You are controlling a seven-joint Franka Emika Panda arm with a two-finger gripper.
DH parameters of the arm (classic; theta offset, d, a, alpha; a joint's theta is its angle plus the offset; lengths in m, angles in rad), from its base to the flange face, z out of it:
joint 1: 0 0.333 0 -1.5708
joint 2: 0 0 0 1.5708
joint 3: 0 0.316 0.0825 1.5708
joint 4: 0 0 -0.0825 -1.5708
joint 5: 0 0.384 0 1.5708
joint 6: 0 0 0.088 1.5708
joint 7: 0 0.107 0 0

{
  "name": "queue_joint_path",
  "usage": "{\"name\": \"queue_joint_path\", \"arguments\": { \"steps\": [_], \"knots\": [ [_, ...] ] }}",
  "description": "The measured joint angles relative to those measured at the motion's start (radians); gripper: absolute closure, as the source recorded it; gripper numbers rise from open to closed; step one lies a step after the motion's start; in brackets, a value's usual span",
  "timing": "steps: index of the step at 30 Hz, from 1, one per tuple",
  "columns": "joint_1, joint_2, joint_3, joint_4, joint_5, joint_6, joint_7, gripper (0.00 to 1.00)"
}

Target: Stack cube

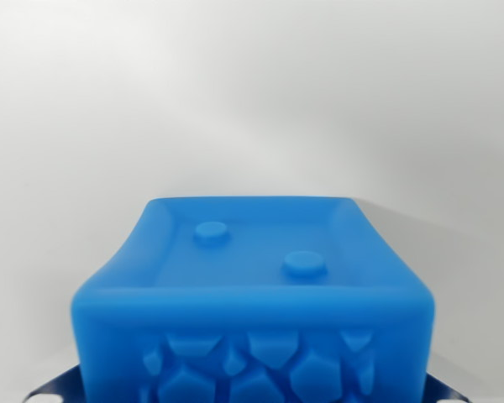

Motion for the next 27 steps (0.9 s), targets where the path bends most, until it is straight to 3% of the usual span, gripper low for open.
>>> {"name": "queue_joint_path", "arguments": {
  "steps": [27],
  "knots": [
    [0.0,-0.02,0.0,-0.006,0.0,-0.011,0.0,1.0]
  ]
}}
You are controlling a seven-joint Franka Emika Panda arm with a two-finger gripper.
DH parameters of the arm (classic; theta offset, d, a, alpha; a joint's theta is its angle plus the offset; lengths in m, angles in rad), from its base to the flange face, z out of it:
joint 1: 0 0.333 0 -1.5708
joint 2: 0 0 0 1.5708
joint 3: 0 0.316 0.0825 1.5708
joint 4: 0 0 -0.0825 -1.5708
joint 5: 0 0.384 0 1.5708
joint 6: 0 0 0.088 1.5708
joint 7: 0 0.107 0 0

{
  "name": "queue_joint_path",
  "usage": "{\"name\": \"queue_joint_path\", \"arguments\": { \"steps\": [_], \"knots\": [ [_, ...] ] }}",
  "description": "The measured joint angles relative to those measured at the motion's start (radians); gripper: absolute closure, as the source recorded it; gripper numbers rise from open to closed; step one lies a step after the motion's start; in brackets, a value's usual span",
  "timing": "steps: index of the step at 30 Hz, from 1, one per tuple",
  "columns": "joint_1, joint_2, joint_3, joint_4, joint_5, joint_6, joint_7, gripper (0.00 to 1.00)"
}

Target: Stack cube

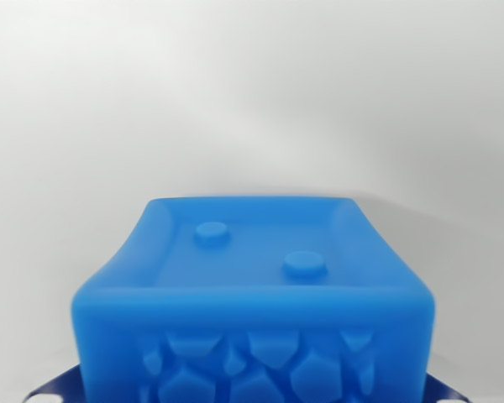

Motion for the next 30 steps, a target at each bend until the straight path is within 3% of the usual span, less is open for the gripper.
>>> {"name": "queue_joint_path", "arguments": {
  "steps": [30],
  "knots": [
    [0.0,-0.121,-0.001,-0.034,0.0,-0.085,0.0,1.0]
  ]
}}
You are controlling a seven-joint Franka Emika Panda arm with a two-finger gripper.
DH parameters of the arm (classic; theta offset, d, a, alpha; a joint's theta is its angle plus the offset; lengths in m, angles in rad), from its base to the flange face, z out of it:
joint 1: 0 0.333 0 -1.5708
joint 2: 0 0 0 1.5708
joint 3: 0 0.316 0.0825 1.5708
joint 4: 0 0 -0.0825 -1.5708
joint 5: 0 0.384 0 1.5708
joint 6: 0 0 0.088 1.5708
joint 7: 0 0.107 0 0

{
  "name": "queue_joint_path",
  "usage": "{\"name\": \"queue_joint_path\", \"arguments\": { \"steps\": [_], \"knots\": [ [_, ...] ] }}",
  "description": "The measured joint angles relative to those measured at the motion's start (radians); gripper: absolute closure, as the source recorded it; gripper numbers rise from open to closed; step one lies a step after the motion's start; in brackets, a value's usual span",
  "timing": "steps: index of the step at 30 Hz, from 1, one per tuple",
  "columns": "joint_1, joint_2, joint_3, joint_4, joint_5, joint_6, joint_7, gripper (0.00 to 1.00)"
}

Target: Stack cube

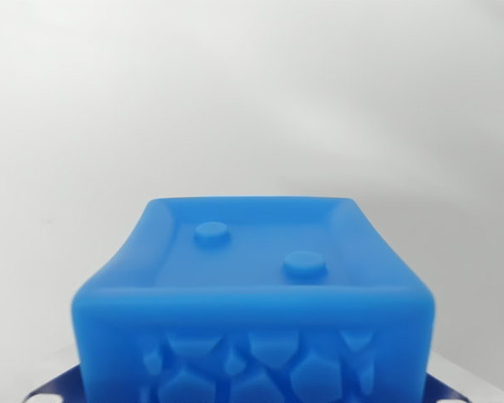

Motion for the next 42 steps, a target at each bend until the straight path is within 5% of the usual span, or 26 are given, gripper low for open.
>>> {"name": "queue_joint_path", "arguments": {
  "steps": [23,42],
  "knots": [
    [0.001,-0.117,-0.001,-0.008,-0.001,-0.103,0.002,1.0],
    [0.044,-0.167,-0.002,-0.099,-0.001,-0.073,0.074,1.0]
  ]
}}
